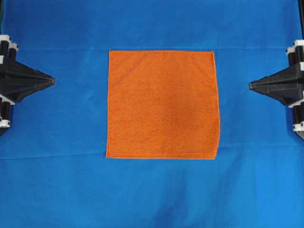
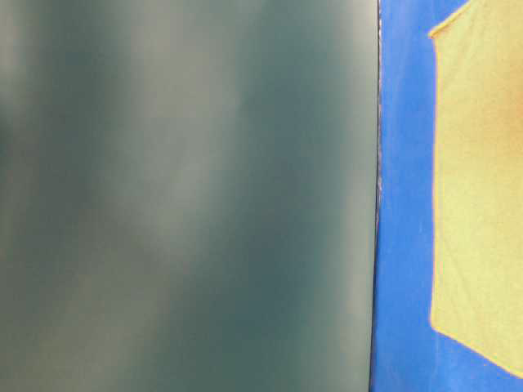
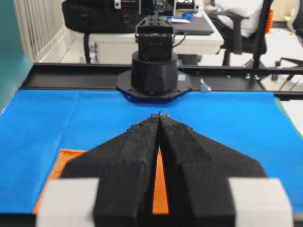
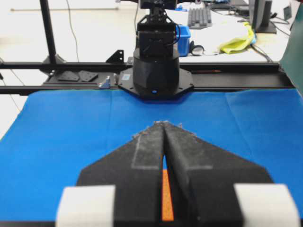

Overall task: Fold the orange towel.
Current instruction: 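Move both grippers to the towel's top corners and pinch them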

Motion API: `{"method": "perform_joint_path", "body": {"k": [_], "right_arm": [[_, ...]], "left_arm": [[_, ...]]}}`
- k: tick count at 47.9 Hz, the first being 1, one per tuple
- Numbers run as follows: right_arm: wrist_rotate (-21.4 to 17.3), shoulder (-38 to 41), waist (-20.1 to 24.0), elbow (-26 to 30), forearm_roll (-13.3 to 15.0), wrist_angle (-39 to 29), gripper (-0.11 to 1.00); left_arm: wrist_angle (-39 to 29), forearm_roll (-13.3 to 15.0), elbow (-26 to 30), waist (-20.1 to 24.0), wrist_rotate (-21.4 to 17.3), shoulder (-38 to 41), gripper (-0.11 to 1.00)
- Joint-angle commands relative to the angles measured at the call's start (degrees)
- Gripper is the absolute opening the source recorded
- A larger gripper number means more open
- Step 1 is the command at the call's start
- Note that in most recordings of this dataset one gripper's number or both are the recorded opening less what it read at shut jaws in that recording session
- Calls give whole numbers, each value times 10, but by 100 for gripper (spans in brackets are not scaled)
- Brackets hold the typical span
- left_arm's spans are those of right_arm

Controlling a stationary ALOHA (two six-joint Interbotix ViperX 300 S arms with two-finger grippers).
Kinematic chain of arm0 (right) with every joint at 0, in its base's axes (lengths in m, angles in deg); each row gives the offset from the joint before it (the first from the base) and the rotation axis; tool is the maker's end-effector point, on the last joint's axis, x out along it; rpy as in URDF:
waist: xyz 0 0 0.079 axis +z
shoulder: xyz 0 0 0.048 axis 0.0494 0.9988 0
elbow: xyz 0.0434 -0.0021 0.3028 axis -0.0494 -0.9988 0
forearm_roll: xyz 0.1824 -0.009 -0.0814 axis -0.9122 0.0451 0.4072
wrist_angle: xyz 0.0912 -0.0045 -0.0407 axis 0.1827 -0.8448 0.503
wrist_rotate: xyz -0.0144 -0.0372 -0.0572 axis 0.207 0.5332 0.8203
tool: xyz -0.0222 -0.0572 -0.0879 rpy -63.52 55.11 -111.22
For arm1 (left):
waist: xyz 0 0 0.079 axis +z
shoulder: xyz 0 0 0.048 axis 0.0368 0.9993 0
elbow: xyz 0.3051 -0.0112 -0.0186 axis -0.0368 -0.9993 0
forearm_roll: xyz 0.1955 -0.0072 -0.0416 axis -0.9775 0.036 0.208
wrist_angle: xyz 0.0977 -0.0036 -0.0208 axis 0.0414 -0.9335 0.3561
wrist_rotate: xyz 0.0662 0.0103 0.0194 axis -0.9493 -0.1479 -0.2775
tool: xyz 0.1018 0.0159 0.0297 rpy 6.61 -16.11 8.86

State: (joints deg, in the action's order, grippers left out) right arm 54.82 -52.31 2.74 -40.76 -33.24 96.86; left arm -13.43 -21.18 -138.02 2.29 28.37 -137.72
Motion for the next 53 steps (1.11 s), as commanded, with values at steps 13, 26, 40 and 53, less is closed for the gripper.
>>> {"method": "perform_joint_path", "body": {"k": [13, 26, 40, 53], "right_arm": [[-21, 37, -59, 28, -11, -73, 0], [-36, 128, -171, 25, -11, -86, 0], [-38, 299, -278, 43, -10, -83, 26], [-33, 441, -305, 71, 1, -38, 58]], "left_arm": [[-5, 16, 14, 40, 11, 66, 0], [9, 16, 28, 112, 19, 178, 0], [39, 15, 62, 182, 28, 341, 45], [108, 16, 87, 229, 28, 500, 92]]}}
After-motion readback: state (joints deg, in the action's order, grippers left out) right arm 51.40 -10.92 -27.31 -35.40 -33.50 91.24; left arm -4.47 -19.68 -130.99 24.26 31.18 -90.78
